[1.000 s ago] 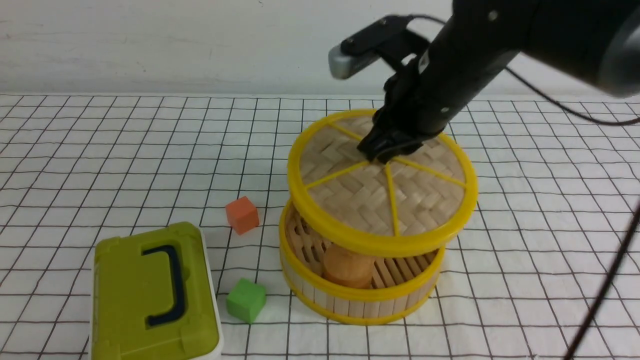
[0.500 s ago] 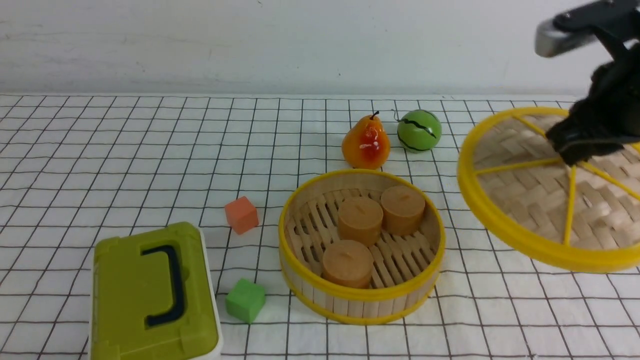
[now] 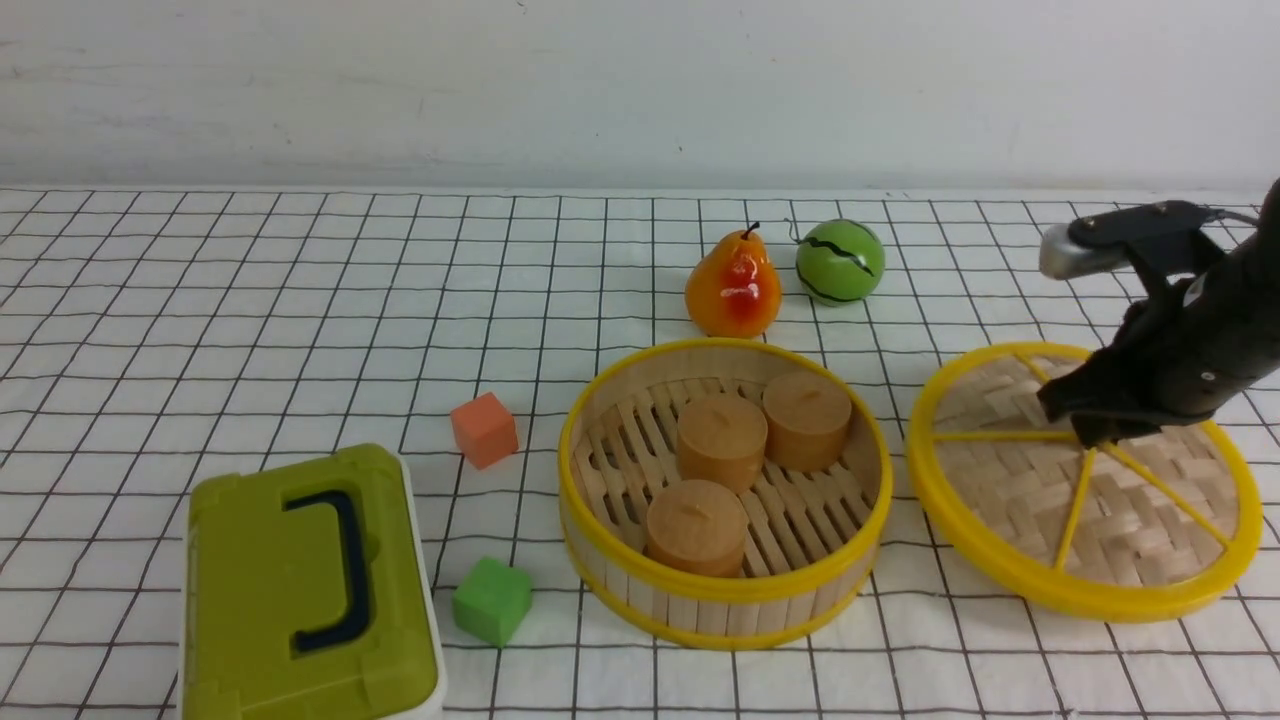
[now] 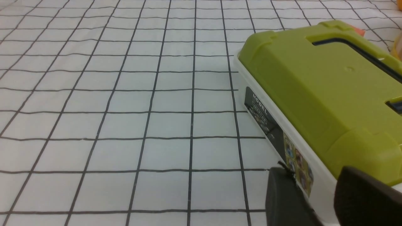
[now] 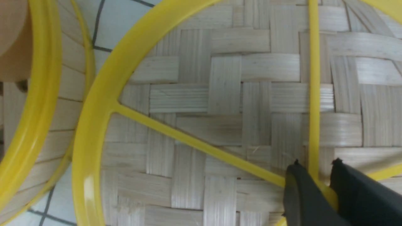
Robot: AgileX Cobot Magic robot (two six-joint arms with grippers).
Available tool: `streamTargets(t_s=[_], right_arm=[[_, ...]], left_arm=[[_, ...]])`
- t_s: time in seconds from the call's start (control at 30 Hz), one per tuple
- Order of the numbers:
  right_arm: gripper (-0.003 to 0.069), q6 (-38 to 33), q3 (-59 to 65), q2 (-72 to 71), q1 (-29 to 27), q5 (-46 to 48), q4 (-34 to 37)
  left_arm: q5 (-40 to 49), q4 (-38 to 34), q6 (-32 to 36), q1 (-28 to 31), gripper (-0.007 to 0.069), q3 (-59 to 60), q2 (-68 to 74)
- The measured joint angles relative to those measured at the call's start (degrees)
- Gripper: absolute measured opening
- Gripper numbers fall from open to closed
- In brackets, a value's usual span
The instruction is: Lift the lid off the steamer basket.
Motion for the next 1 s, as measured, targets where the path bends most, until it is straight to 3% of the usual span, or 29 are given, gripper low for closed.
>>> streamTargets(t_s=[0.3,0.6,0.8,1.0], right_arm=[[0.011,0.07,0.0,4.76,0.0,-1.84,0.25],[0.0227,1.08,-0.65,2.15,0.0,1.56,0.42],[0.0246,1.08,-0.5,-10.7,0.0,4.45,1.18],[0.0181,0.07,6.24,-30.84,0.0,3.33,4.58]], left_arm=[[0.0,0.0,0.0,0.0,0.0239,0.0,0.0],[0.0,0.0,0.0,0.0,0.0239,0.0,0.0],[0.0,0.0,0.0,0.0,0.0239,0.0,0.0],[0.0,0.0,0.0,0.0,0.0239,0.0,0.0]])
